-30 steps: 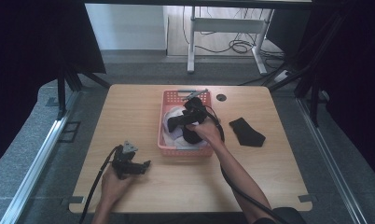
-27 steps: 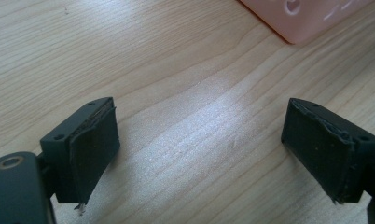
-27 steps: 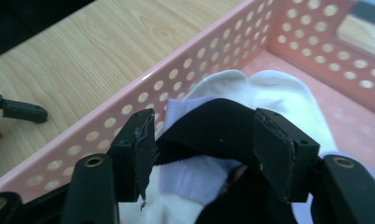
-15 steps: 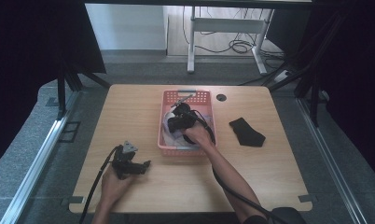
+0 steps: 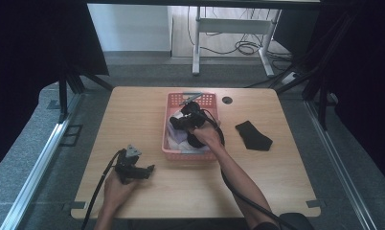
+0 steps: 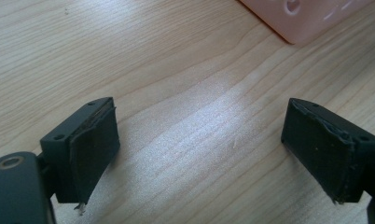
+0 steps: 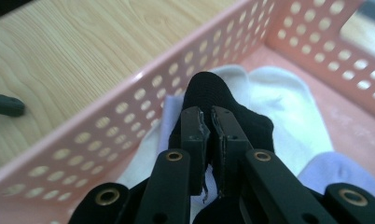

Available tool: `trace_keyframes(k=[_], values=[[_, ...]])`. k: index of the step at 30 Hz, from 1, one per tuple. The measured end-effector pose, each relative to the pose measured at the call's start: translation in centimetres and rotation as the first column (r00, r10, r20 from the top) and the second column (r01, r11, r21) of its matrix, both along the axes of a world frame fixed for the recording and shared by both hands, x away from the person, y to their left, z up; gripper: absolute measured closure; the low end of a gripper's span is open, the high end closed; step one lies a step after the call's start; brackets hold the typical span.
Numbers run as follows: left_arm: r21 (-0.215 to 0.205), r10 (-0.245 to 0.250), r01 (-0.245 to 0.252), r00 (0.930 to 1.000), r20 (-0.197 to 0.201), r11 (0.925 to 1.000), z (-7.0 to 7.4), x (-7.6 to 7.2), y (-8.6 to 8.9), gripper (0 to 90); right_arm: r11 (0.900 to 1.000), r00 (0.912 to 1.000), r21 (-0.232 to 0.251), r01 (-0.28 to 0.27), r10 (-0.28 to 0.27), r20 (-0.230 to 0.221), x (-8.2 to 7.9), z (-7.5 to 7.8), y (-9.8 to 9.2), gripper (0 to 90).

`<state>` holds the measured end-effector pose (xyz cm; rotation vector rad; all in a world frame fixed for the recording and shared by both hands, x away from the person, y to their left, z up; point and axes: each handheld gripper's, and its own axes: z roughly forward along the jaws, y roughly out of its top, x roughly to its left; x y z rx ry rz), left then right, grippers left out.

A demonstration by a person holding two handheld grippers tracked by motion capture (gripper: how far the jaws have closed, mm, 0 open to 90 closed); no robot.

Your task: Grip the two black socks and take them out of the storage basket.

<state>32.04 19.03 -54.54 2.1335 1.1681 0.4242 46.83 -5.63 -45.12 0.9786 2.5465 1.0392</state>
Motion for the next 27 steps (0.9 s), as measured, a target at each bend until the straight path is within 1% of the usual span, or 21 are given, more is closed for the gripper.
trace_keyframes(k=[6,7,8,12,19,21,22,27], values=[[0.000,0.000,0.000,1.0000,0.000,1.0000,0.0,0.0,0.0,10.8,1.000,0.9995,0.024,-0.005,0.004,0.030,-0.6,1.9,-0.6,84.4],[0.000,0.000,0.000,1.0000,0.000,1.0000,0.0,0.0,0.0,10.8,1.000,0.9995,0.024,-0.005,0.004,0.030,-0.6,1.9,-0.6,84.4],[0.000,0.000,0.000,1.0000,0.000,1.0000,0.0,0.0,0.0,10.7,0.999,0.9992,0.037,-0.003,0.001,0.040,-0.7,2.6,-0.9,84.5],[0.001,0.000,0.000,1.0000,0.000,1.0000,0.0,0.0,0.0,10.8,0.998,0.9985,0.061,-0.001,-0.002,0.054,-0.9,3.9,-1.5,84.5],[-0.002,0.001,-0.001,1.0000,0.002,1.0000,0.0,0.0,0.0,10.7,0.996,0.9968,0.087,-0.003,-0.004,0.080,-1.3,6.0,-2.2,84.6],[-0.003,0.001,-0.001,1.0000,0.003,1.0000,0.0,0.0,0.0,10.7,0.996,0.9967,0.090,-0.005,-0.002,0.081,-1.4,6.2,-2.3,84.5],[-0.002,0.001,-0.001,1.0000,0.003,1.0000,0.0,0.0,0.0,10.7,0.996,0.9957,0.094,-0.006,-0.002,0.092,-1.6,6.8,-2.4,84.6],[-0.002,0.001,-0.001,1.0000,0.002,1.0000,0.0,0.0,0.0,10.7,0.994,0.9943,0.112,-0.007,-0.005,0.106,-1.8,7.9,-2.8,84.6]])
